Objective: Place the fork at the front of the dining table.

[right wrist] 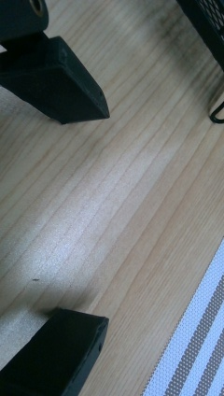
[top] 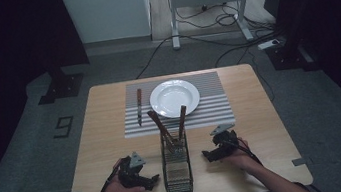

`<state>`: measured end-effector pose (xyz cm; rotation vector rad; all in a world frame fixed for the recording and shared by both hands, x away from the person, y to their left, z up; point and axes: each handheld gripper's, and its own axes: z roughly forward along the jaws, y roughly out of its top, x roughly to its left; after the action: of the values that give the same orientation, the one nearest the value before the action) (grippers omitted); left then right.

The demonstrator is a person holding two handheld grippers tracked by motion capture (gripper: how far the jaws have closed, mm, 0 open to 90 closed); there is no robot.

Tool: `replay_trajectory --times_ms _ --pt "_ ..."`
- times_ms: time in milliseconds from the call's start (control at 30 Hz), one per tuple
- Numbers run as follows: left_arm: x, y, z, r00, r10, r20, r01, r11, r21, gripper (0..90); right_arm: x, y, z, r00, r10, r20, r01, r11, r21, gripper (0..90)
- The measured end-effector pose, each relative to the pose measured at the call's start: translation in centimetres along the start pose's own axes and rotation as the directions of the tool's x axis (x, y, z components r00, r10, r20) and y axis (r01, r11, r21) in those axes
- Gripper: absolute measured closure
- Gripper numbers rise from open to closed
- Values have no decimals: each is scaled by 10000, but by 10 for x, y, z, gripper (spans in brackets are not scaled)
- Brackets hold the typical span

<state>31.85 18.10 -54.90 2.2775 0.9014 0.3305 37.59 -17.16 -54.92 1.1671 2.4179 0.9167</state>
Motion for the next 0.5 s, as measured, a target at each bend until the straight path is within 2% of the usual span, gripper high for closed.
replay_trajectory --times_ms 500 --pt "0 -1 -1 10000 8 19 -8 10000 -1 0 1 2 -1 9998 159 106 -161 9997 205 53"
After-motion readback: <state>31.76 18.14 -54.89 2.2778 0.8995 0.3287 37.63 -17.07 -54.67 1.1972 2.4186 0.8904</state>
